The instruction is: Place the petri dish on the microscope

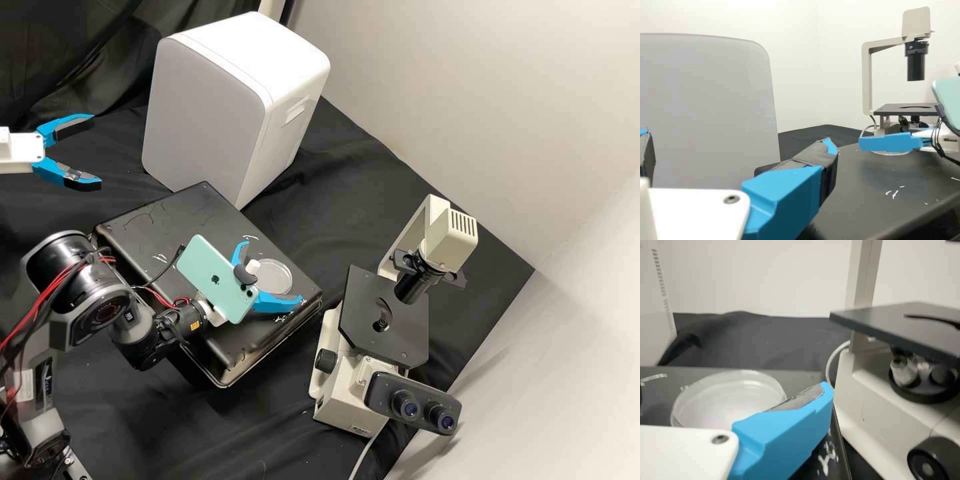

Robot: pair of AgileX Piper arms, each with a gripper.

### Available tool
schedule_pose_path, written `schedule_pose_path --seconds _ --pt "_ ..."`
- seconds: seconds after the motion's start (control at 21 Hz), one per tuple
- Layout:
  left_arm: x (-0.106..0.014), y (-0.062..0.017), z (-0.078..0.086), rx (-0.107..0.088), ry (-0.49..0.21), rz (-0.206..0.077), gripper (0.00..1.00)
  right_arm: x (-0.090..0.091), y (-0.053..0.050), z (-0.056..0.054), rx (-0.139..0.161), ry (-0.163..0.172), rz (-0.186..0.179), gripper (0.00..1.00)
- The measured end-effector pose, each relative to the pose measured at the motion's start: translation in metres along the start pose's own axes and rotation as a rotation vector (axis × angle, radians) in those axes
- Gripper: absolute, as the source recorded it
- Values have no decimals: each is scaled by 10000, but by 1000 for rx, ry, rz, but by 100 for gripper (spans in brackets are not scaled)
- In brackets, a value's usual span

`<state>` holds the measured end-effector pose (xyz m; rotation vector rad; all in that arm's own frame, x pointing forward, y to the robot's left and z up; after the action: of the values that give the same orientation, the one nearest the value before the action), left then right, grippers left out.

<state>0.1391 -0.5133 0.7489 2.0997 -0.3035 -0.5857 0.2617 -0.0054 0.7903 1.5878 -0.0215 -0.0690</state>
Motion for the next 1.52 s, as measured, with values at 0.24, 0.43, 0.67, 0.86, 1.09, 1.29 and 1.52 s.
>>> schedule_pose_path --seconds 0.24,0.43,0.67,0.86,1.09,1.29,1.52 --pt "4 -13 3 1 -1 -8 100 77 -42 43 -20 -7 -7 100" --pt "2 -17 24 -1 -13 -10 100 139 -68 61 -20 -10 0 100" --pt "2 -18 28 -3 -14 -10 100 154 -83 62 -21 -11 -3 100" --pt "0 -20 33 -9 -13 -11 100 155 -87 66 -21 -13 -5 0" --pt "-1 -21 30 -17 -3 -12 100 157 -87 66 -21 -6 3 0" --pt "-1 -21 30 -17 -3 -12 100 157 -87 66 -21 -6 3 0" --pt "-1 -21 30 -17 -3 -12 100 157 -83 70 -14 -7 4 0"
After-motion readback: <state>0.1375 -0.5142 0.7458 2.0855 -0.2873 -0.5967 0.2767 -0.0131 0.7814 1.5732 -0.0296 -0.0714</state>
